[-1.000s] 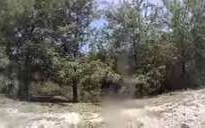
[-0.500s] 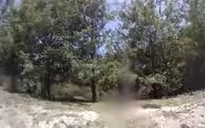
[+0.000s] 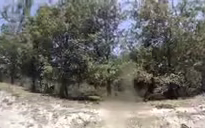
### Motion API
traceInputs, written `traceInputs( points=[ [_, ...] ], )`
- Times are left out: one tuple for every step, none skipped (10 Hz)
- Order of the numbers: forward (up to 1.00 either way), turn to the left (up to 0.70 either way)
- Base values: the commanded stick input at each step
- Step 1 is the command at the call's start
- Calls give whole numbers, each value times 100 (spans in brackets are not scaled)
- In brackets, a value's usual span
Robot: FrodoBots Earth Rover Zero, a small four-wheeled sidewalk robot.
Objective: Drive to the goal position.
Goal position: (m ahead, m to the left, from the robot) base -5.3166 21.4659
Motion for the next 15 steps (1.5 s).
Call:
traceInputs(
  points=[
    [-30,-75],
    [-30,-75],
    [-30,-75],
    [-30,-75],
    [-30,-75],
    [-30,-75],
    [-30,-75],
    [-30,-75],
    [-30,-75],
    [-30,-75],
    [-30,-75],
    [-30,-75],
    [-13,-49],
    [0,-4],
    [27,0]
  ],
)
